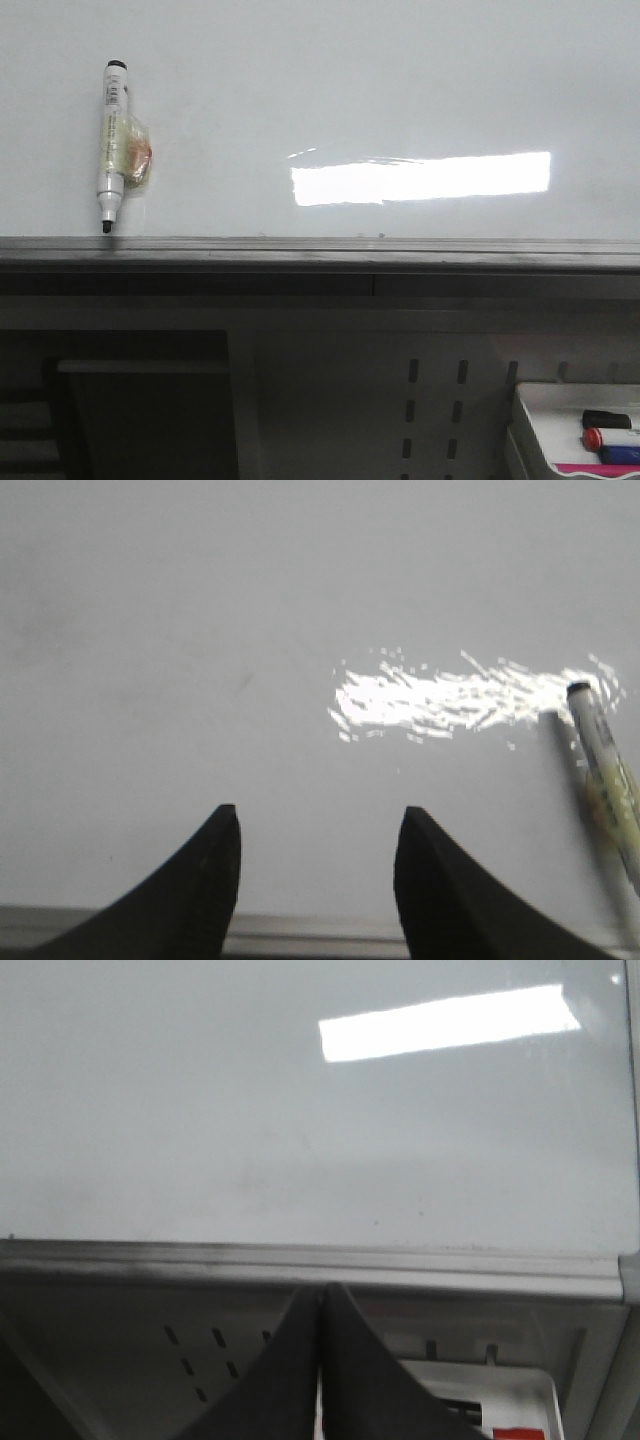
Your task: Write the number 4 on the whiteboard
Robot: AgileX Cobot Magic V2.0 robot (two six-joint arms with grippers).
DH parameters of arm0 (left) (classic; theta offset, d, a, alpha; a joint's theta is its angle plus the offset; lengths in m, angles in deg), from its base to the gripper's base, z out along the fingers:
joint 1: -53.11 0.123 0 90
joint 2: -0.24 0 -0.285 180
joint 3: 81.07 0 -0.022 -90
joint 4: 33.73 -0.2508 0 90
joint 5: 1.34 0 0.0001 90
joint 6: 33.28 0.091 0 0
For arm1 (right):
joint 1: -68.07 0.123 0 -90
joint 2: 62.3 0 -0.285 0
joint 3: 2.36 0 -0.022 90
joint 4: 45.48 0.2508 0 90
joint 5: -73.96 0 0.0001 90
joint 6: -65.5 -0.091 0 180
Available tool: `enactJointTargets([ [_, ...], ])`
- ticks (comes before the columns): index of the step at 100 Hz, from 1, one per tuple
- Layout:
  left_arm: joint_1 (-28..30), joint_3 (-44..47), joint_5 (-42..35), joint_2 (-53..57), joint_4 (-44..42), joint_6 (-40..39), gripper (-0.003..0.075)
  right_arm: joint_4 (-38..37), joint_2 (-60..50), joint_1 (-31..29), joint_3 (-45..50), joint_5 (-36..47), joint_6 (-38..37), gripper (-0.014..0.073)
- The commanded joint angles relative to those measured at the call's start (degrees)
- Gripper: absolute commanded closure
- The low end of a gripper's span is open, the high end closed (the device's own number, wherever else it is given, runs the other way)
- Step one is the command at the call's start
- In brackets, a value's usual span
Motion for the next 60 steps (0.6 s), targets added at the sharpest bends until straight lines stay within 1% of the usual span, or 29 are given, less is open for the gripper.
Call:
enactJointTargets([
  [1,-0.35,-2.48,-6.31,-1.18,0.11,-0.03,0.0367,0.26,1.06,-0.32,-2.15,9.39,0.32,0.0638],
  [9,-1.95,-3.88,-2.81,-2.7,-1.31,-0.03,0.0367,0.26,1.06,-0.32,-2.15,9.97,0.32,0.0638],
  [14,-3.56,-4.83,-1.98,-4.23,-1.74,-0.03,0.0367,0.26,1.06,-0.32,-2.15,9.71,0.32,0.0638],
  [27,-9.38,-7.53,-2.1,-9.29,-2.76,-0.03,0.0367,0.26,1.06,-0.32,-2.15,9.71,0.32,0.0638],
  [37,-14.93,-9.67,-2.31,-13.81,-2.76,-0.03,0.0367,0.26,1.06,-0.32,-2.15,9.68,0.32,0.0638],
  [50,-21.3,-11.6,-4.93,-20.25,-2.76,-0.03,0.0361,0.26,1.06,-0.32,-2.15,8.73,0.32,0.0638],
  [60,-24.61,-12.95,-6.37,-25.31,-0.2,-0.03,0.0361,0.26,1.06,-0.32,-2.15,8.73,0.32,0.0638],
])
